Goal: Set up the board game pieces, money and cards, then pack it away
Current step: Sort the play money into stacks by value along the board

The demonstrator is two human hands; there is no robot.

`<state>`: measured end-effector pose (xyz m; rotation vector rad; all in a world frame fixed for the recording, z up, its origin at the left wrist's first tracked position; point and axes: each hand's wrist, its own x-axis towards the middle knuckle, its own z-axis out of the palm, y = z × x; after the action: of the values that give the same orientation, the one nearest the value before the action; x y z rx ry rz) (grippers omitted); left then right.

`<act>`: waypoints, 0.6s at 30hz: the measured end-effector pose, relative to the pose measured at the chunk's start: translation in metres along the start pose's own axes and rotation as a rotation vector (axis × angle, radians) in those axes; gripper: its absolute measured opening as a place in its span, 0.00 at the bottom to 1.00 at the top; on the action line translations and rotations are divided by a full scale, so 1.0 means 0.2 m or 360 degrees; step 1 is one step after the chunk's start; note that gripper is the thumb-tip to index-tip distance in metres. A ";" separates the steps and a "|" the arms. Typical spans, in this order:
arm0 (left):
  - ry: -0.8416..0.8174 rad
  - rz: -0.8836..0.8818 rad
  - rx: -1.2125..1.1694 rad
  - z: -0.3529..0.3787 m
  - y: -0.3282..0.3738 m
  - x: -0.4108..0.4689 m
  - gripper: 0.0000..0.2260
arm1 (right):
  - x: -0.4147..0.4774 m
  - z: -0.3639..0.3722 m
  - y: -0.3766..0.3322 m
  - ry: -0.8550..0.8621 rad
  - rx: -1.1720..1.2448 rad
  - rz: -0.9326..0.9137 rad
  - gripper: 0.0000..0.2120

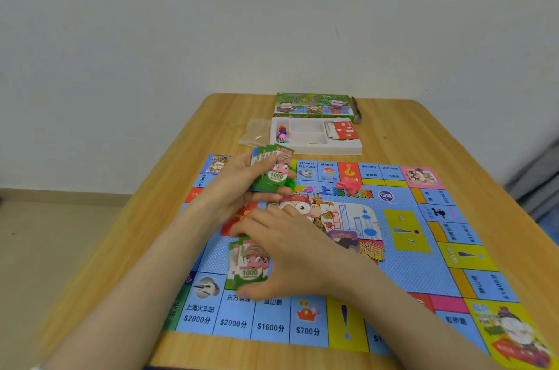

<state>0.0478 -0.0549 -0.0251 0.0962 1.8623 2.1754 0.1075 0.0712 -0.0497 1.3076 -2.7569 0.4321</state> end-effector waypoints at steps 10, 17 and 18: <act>-0.0003 -0.0015 -0.0001 0.00 0.00 0.00 0.06 | 0.00 0.01 0.01 0.0036 0.0005 0.0031 0.31; -0.0020 -0.0014 0.0009 0.00 0.00 0.00 0.07 | 0.00 0.04 0.01 -0.0043 0.0061 -0.0148 0.24; -0.0020 -0.0014 0.0009 0.00 0.00 0.00 0.07 | 0.01 0.03 0.01 -0.0062 0.0058 -0.0150 0.23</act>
<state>0.0476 -0.0549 -0.0258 0.1022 1.8591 2.1587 0.1056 0.0695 -0.0564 1.4629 -2.7166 0.4573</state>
